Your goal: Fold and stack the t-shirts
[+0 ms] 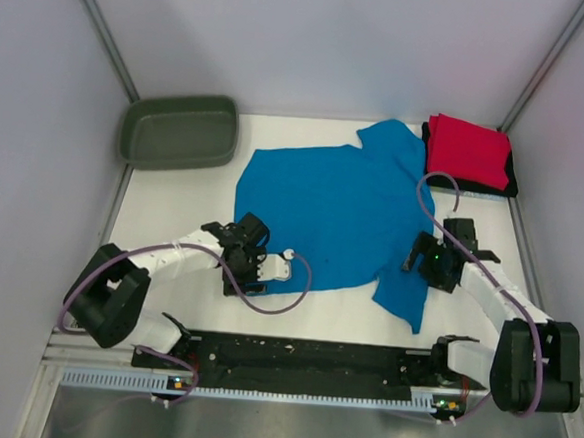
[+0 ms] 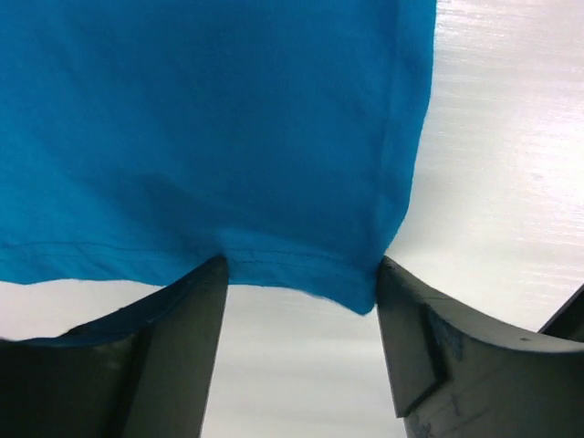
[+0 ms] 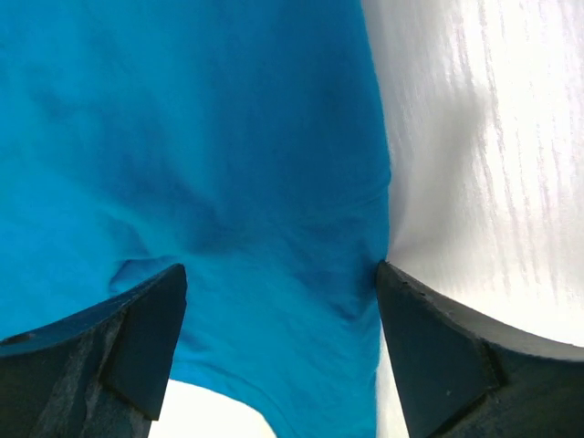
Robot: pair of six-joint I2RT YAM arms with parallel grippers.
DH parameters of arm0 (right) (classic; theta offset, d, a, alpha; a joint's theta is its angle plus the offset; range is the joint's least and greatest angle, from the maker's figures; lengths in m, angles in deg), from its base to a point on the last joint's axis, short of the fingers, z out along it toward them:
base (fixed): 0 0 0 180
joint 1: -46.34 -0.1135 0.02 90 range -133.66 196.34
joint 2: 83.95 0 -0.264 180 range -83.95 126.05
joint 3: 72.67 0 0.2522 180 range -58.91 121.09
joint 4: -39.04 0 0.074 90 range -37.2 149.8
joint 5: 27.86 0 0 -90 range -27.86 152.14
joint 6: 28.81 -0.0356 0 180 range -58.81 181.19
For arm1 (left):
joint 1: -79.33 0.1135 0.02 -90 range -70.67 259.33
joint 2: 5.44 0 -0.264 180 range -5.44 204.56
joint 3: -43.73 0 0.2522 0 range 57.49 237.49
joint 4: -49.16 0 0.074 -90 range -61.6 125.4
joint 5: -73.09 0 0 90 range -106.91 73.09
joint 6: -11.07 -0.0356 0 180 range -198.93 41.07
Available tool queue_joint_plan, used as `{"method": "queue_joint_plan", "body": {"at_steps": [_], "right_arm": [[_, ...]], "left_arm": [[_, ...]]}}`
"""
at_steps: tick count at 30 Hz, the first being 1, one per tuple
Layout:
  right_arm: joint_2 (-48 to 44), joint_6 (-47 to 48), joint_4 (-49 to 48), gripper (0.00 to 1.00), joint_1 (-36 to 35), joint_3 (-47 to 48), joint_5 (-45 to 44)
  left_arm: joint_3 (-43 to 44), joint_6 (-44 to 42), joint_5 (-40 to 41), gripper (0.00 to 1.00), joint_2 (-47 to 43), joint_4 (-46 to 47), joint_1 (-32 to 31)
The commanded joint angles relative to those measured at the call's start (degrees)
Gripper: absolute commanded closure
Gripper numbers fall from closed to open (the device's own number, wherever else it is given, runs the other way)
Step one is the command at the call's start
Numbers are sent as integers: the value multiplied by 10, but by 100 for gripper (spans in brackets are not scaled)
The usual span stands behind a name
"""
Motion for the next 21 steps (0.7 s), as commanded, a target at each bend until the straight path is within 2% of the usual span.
{"method": "queue_joint_plan", "body": {"at_steps": [1, 2, 4, 5, 7, 9, 11, 14, 17, 18, 19, 21], "right_arm": [[8, -3, -46, 23, 5, -11, 5], [11, 0, -51, 30, 5, -14, 11], [15, 9, -66, 57, 5, -14, 33], [17, 19, -74, 70, 5, -13, 50], [17, 44, -87, 98, 5, -4, 83], [21, 62, -90, 100, -8, 22, 92], [39, 78, -65, 100, -56, 78, 60], [96, 99, -7, 100, -182, 167, -31], [175, 101, 38, 100, -281, 234, -81], [204, 100, 52, 97, -308, 251, -89], [228, 100, 66, 86, -330, 273, -90], [268, 114, 87, 74, -375, 313, -76]], "left_arm": [[13, 20, 32, 45, 31, 28, -2], [16, 22, 31, 60, 32, 29, -2], [21, 27, 34, 94, 32, 33, -2], [20, 34, 44, 100, 31, 39, -1], [20, 44, 57, 100, 28, 48, 1], [20, 55, 92, 100, 24, 64, 10], [22, 63, 112, 100, 20, 82, 28], [34, 70, 122, 100, 18, 87, 58], [41, 71, 119, 100, 15, 83, 85], [40, 69, 116, 100, 12, 83, 94], [38, 67, 113, 100, 9, 82, 100], [34, 64, 107, 100, 3, 79, 111]]}}
